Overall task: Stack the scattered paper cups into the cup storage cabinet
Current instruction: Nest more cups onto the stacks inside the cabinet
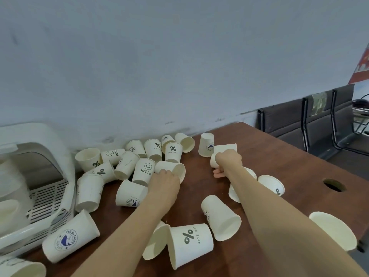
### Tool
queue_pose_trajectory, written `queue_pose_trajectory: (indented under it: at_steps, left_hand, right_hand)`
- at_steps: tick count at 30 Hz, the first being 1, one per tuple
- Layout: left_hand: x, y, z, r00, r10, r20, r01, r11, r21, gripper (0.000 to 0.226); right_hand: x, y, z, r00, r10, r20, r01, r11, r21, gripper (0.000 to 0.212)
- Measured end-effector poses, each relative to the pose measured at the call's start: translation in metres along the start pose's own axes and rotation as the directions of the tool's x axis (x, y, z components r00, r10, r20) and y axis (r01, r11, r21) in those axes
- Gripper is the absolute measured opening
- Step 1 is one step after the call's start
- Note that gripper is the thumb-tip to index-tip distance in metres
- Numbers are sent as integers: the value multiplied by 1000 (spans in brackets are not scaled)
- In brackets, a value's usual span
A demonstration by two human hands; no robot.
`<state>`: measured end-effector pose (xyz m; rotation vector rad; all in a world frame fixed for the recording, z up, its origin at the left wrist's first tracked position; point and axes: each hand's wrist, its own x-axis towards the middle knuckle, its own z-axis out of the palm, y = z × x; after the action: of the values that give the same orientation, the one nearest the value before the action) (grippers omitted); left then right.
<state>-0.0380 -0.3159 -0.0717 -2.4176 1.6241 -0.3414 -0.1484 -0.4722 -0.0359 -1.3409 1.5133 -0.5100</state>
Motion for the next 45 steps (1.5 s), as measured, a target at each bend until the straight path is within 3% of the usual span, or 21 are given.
queue_pose_trajectory:
  at_steps: [5, 8, 12, 19, 28, 45]
  left_hand:
    - [-5, -7, -15, 998, -21, -65, 20, 1000, -16, 29]
    - [-15, -10, -30, 994, -38, -101, 31, 997, -73, 32]
    - [-39, -18, -53, 978, -86, -189, 51, 982, -181, 28]
    - [-94, -37, -85, 965, -120, -232, 80, 981, -175, 17]
    - [-154, -71, -101, 928, -251, -274, 189, 954, -234, 15]
    - [-238, -140, -88, 855, -447, -262, 377, 883, -280, 11]
  right_hand:
    - [-8, 3, 22, 992, -114, -62, 104, 983, -149, 29]
    - [-31, 2, 30, 937, -310, -163, 262, 929, -260, 29]
    - [-63, 2, 34, 851, -501, -157, 387, 801, -457, 21]
    - [-123, 3, 36, 684, -729, -13, 544, 523, -656, 21]
    - [-191, 1, 49, 537, -838, 98, 683, 363, -634, 22]
    - [-273, -1, 108, 423, -863, 275, 787, 199, -584, 22]
